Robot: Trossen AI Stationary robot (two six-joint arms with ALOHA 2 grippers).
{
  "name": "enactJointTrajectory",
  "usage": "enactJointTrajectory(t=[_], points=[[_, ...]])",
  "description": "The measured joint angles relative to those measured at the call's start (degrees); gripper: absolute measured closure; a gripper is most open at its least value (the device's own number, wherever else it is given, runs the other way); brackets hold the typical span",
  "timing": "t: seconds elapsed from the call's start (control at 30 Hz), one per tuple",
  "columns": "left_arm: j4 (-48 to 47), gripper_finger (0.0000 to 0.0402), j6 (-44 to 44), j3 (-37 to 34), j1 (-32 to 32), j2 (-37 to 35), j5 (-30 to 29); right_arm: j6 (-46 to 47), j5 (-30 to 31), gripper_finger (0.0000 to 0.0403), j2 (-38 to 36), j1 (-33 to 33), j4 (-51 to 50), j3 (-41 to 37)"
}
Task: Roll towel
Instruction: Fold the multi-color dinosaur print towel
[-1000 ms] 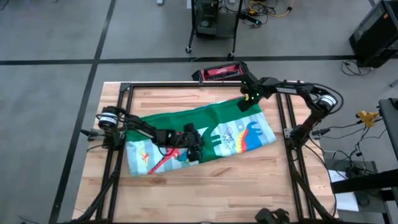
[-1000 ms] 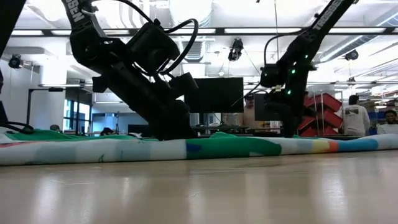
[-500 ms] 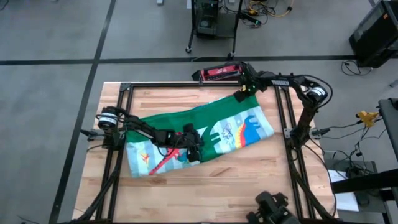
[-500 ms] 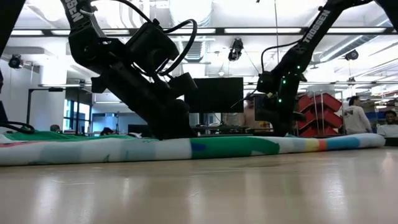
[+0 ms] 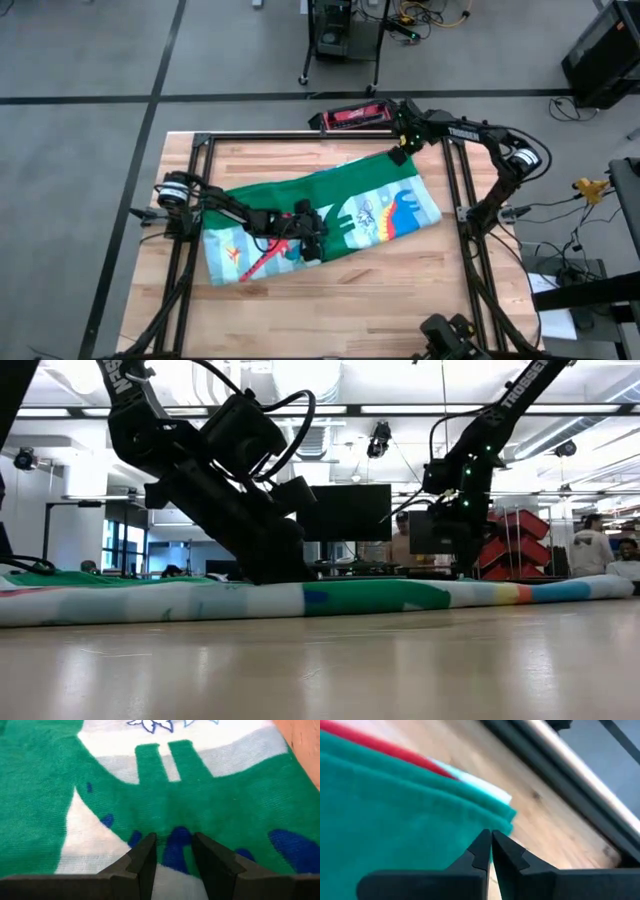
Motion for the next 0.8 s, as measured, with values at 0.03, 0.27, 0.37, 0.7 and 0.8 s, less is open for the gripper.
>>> enactJointTrajectory(t=[0.03, 0.27, 0.37, 0.7, 0.8], points=[[-0.21, 0.0283, 0.0, 0.0, -0.01, -0.02, 0.0, -0.32, -0.01, 0.0387, 0.0, -0.42, 1.06, -0.03], [-0.28, 0.0283, -0.22, 0.0, -0.09, -0.02, -0.02, 3.89, -3.66, 0.0307, 0.02, -3.69, 1.78, 0.34], [-0.27, 0.0283, -0.22, 0.0, -0.09, -0.02, -0.02, 6.62, -8.2, 0.0279, 0.17, -3.91, 1.93, -0.39], [-0.22, 0.0283, -0.42, 0.0, -0.17, -0.02, -0.04, 8.56, -6.17, 0.0265, 4.13, -4.56, 2.72, -0.53], [-0.22, 0.0283, -0.42, 0.0, -0.17, -0.02, -0.03, 8.2, -5.04, 0.0275, 4.13, -4.61, 3.37, -0.53]])
